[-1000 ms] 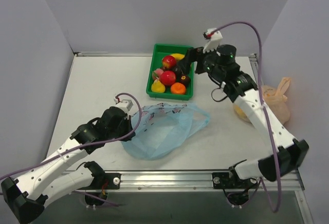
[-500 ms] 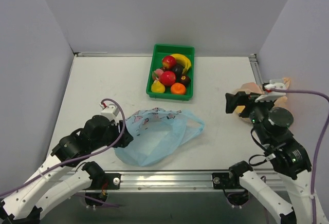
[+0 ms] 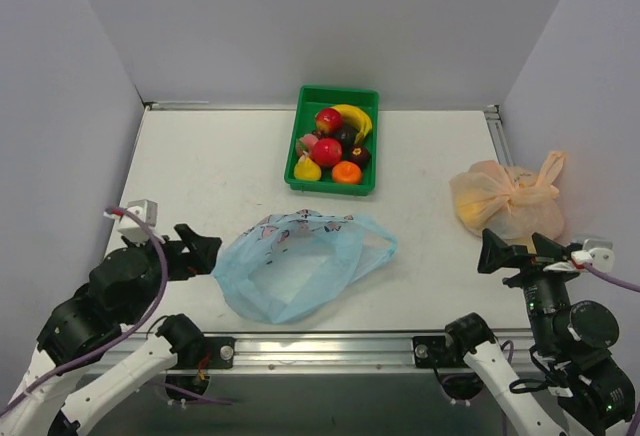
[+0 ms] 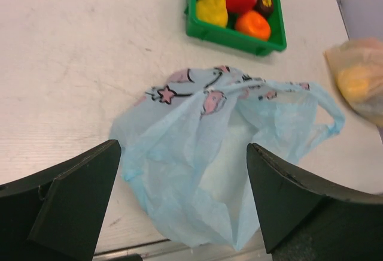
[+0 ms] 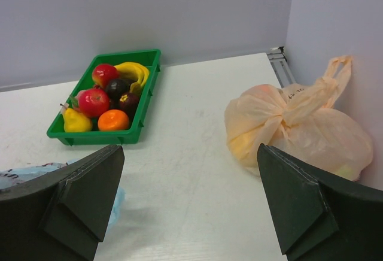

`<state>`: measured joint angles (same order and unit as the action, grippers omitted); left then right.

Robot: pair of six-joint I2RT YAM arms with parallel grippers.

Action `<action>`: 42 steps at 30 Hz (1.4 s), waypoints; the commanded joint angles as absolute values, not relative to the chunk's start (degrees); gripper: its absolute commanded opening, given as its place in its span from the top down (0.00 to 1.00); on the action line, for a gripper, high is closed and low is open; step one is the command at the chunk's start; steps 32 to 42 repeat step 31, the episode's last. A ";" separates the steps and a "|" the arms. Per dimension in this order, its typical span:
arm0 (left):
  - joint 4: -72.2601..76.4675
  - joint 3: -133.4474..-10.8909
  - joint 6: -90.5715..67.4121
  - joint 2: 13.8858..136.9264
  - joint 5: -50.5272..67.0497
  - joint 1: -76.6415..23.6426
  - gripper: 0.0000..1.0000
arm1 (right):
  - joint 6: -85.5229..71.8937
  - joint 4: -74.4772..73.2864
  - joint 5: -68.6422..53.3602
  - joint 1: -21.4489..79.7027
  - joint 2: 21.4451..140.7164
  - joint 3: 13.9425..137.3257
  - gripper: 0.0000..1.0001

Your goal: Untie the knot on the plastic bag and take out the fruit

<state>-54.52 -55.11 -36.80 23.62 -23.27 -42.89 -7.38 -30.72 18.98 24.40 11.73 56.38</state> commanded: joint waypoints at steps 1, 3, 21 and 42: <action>-55.11 -54.85 -35.77 18.73 -36.88 -42.54 0.03 | -6.77 -32.60 22.85 24.17 7.23 54.76 0.00; -54.15 -52.14 -35.07 14.44 -39.01 -42.54 0.02 | -6.59 -32.96 23.72 24.26 5.20 53.27 0.00; -50.80 -44.91 -34.63 2.72 -43.33 -42.63 0.02 | -6.50 -35.07 26.72 24.35 -2.37 48.08 0.00; -50.71 -45.18 -34.89 3.52 -44.38 -42.54 0.02 | -6.33 -34.63 26.19 24.35 -1.23 47.81 0.00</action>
